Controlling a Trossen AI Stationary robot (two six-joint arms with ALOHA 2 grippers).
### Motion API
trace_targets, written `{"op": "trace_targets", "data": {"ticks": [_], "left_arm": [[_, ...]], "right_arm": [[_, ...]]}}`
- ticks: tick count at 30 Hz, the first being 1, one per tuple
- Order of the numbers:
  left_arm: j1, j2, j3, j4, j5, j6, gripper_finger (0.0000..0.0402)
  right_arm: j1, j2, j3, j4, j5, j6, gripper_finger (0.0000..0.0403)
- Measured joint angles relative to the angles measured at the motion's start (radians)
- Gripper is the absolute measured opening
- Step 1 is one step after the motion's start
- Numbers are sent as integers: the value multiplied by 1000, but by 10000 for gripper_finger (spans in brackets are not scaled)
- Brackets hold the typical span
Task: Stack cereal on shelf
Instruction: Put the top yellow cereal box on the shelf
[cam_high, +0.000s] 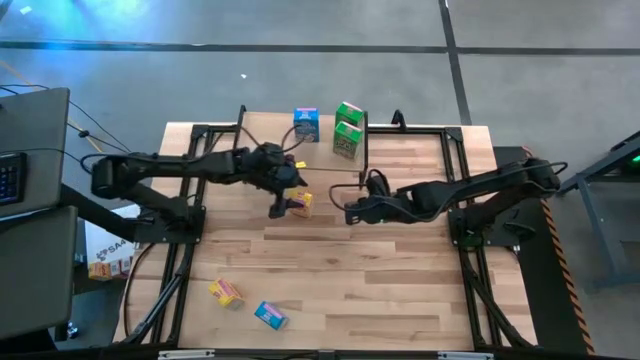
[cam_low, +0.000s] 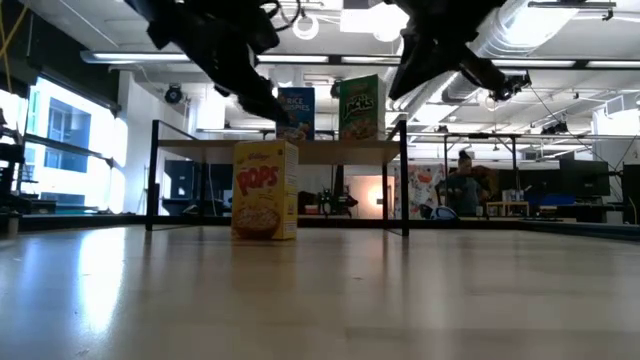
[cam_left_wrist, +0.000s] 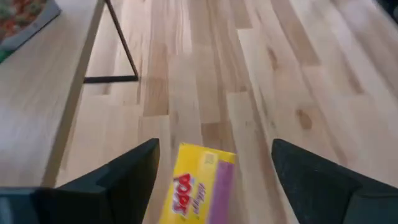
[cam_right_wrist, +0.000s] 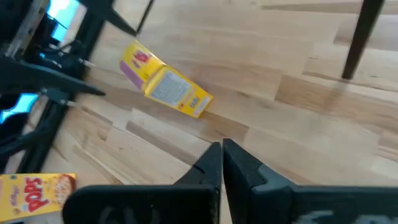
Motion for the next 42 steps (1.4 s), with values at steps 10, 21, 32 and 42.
{"op": "trace_targets", "data": {"ticks": [10,21,32,42], "left_arm": [[-21,129,70,-102,-123,201,305],[-58,197,71,-166,-155,223,298],[-69,196,71,-169,-183,205,142],[-68,-5,283,-531,-148,120,141]], "right_arm": [[20,-4,0,-52,2,0,0],[19,-4,0,-62,11,-10,0],[19,-4,-1,-62,14,-11,0],[16,-4,-1,-70,9,-27,0]]}}
